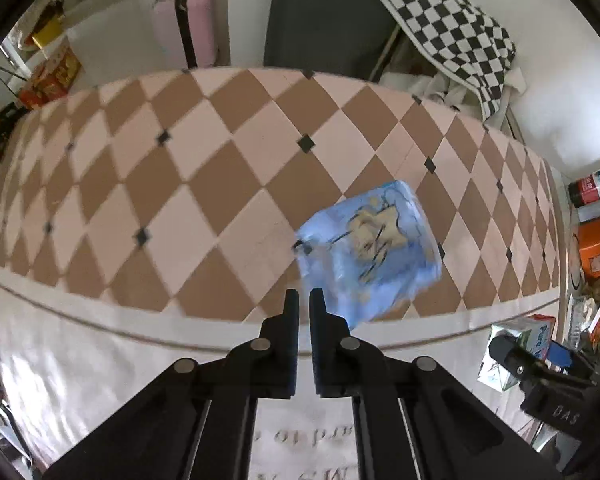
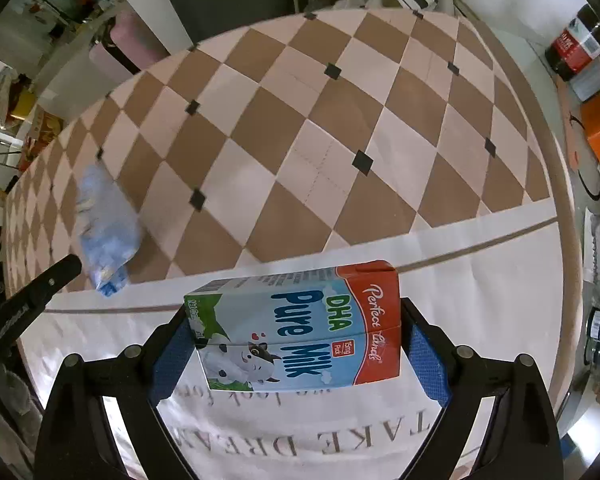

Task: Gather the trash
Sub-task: 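Grasp the blue bag with left tool while right tool grasps Pure Milk carton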

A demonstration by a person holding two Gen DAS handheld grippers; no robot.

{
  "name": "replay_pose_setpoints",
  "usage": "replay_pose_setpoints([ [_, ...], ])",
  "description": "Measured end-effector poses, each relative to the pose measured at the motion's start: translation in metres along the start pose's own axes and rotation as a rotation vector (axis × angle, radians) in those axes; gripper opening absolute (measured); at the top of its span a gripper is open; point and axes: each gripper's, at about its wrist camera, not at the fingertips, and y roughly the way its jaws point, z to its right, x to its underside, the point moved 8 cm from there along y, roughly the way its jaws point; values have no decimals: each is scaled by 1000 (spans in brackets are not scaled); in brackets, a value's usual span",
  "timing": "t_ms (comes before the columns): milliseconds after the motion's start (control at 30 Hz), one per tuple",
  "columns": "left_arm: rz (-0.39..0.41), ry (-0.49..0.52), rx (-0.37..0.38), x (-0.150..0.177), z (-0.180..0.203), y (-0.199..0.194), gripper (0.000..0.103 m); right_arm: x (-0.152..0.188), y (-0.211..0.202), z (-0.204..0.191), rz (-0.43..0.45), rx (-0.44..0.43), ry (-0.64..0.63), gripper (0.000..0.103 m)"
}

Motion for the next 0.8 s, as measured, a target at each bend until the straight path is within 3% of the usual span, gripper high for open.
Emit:
replay_pose_setpoints([
  [133, 46, -19, 21, 11, -10, -27, 3, 20, -20, -19, 39, -11, -20, 95],
  [267, 50, -105, 140, 5, -10, -31, 9, 32, -32, -17, 83, -3, 16, 95],
  [300, 24, -124, 169, 3, -8, -25, 15, 26, -33, -17, 79, -7, 30, 95],
  [367, -10, -164, 229, -5, -3, -13, 61, 25, -29, -14, 67, -25, 70, 95],
  [400, -11, -173, 243, -10, 0, -8, 62, 20, -26, -15, 61, -28, 85, 95],
  [533, -35, -157, 212, -30, 13, 18, 62, 5, -14, -5, 40, -24, 106, 95],
  [667, -123, -110, 107, -27, 18, 50, 62, -6, 5, 3, 15, -14, 124, 95],
  [733, -117, -80, 50, -28, 22, 59, 61, -10, 12, 5, 9, -9, 126, 95],
  [800, -78, -11, 2, -29, 31, 54, 34, -11, 14, 6, 8, -8, 122, 95],
])
